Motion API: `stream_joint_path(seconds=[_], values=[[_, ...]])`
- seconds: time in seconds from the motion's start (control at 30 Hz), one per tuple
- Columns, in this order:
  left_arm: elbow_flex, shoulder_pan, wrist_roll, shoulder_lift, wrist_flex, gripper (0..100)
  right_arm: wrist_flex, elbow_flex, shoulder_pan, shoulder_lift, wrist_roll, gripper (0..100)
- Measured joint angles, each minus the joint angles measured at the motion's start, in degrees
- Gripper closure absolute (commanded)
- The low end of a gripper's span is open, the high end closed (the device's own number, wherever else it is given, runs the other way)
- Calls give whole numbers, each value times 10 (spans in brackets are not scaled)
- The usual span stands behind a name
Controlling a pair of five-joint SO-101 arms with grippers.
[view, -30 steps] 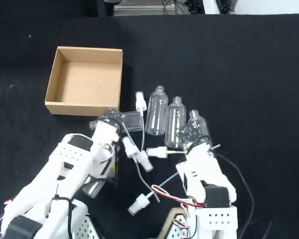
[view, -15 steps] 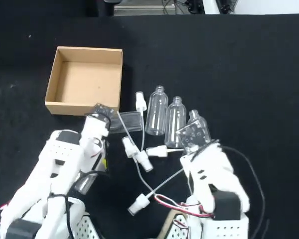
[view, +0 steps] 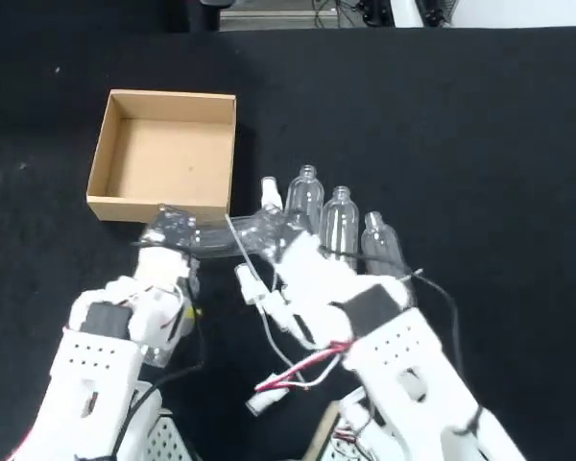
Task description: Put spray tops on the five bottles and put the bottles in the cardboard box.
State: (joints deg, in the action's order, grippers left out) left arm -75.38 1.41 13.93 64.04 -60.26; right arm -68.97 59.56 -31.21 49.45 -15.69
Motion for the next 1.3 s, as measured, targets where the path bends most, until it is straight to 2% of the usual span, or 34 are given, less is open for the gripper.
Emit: stream_joint_path(seconds=[0.2,0.53,0.67,0.87,1.0,1.2,1.3], values=[[-2,-43,-1,11,0,960,129,3,-22,-104,68,805],[-10,-44,-1,17,0,960,272,47,-24,-229,69,805],[-10,-44,-1,17,0,960,286,47,-24,-258,68,864],[-10,-44,-1,17,0,960,281,48,-24,-268,38,988],[-10,-44,-1,17,0,960,265,32,-19,-268,34,978],[-10,-44,-1,17,0,960,113,-55,22,-200,34,978],[-10,-44,-1,17,0,960,14,-106,69,-127,12,978]])
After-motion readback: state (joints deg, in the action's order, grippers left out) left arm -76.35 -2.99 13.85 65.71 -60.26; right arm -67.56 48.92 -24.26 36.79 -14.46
